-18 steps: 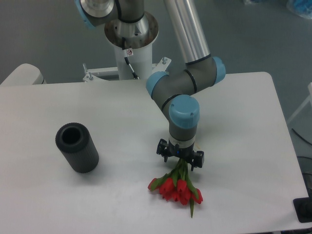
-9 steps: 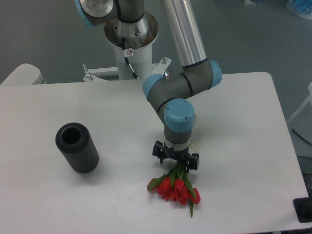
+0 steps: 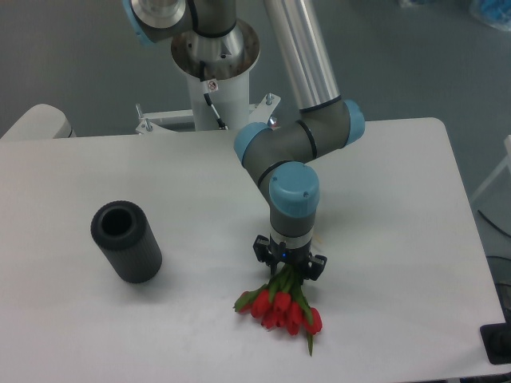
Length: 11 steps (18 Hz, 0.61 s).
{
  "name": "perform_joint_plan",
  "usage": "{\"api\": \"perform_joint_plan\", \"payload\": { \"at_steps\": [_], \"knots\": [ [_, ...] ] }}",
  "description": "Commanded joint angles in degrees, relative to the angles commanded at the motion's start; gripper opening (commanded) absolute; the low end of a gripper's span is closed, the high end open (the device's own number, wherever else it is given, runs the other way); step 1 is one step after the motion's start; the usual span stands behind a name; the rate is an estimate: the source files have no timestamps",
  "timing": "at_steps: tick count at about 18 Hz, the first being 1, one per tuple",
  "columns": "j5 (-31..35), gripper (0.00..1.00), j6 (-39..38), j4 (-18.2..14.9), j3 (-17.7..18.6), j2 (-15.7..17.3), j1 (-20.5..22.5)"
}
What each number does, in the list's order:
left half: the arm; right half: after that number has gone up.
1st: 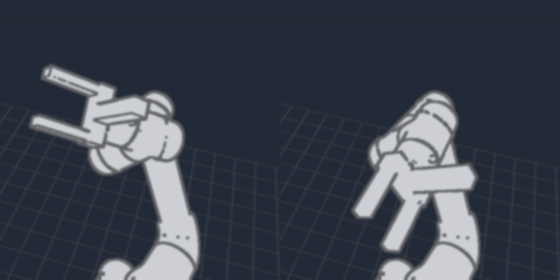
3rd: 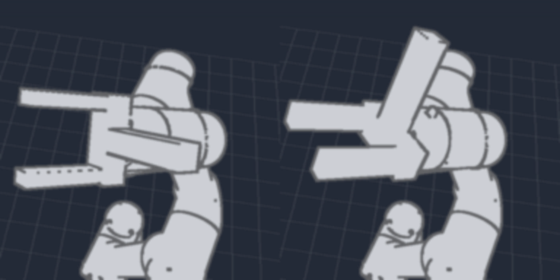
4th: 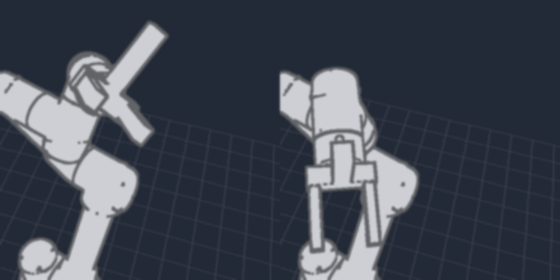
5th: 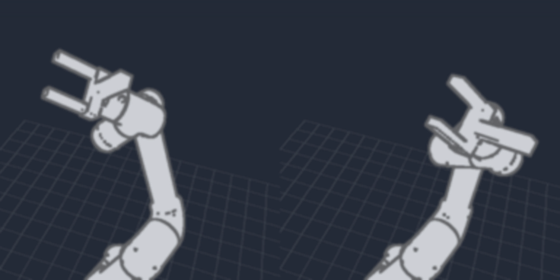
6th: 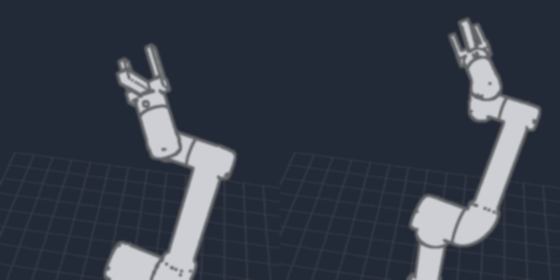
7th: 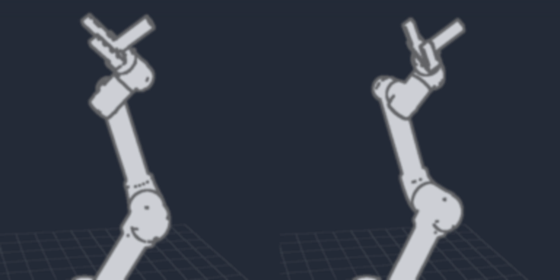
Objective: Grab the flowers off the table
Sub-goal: 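Close the gripper around the tulip stems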
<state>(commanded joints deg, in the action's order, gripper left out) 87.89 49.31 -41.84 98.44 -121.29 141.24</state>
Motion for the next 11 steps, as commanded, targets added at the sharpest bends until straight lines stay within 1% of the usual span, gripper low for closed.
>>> {"api": "perform_joint_plan", "payload": {
  "at_steps": [7, 11],
  "knots": [
    [-0.09, 0.40, 0.09, 0.00, -0.44, 0.18, 0.09],
    [-0.26, 0.39, 0.44, 0.00, -0.88, 0.79, 0.35]
  ]
}}
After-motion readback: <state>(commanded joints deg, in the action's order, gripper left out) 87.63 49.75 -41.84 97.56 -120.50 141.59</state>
